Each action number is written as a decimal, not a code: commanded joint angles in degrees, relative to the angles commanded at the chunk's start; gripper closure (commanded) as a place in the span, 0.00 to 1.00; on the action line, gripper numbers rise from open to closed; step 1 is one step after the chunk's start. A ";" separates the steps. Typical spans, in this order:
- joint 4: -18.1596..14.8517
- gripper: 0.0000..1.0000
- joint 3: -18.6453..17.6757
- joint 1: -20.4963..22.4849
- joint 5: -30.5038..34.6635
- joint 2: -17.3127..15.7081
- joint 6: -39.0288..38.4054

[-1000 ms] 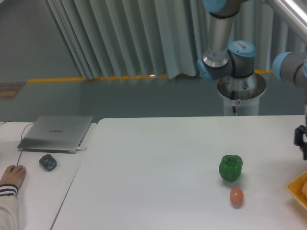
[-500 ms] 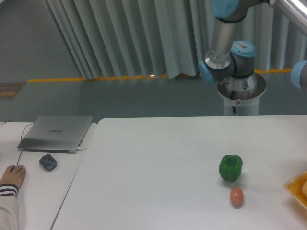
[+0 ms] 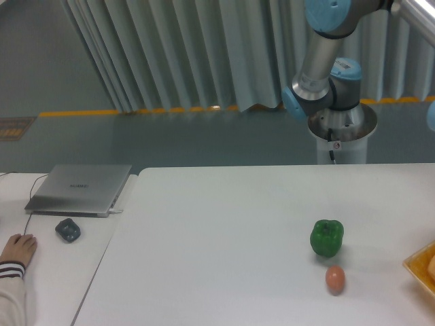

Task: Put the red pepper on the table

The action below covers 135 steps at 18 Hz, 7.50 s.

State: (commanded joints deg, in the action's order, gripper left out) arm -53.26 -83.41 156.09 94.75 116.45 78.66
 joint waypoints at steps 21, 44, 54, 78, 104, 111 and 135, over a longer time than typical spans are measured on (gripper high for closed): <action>5.27 0.00 3.25 2.28 -0.18 7.12 4.57; 6.50 0.00 4.49 2.73 -0.18 10.02 4.66; 5.80 0.29 4.13 3.08 -0.35 8.71 7.03; -17.57 0.54 5.19 1.85 -10.44 -4.47 4.50; -11.07 0.51 -2.80 -18.37 -12.75 -3.87 -39.11; -11.07 0.46 -3.69 -18.11 -12.31 -3.51 -39.11; -10.63 0.09 -4.39 -18.19 -9.14 -2.99 -38.93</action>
State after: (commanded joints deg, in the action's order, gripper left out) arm -63.90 -87.80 137.90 85.61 113.47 39.73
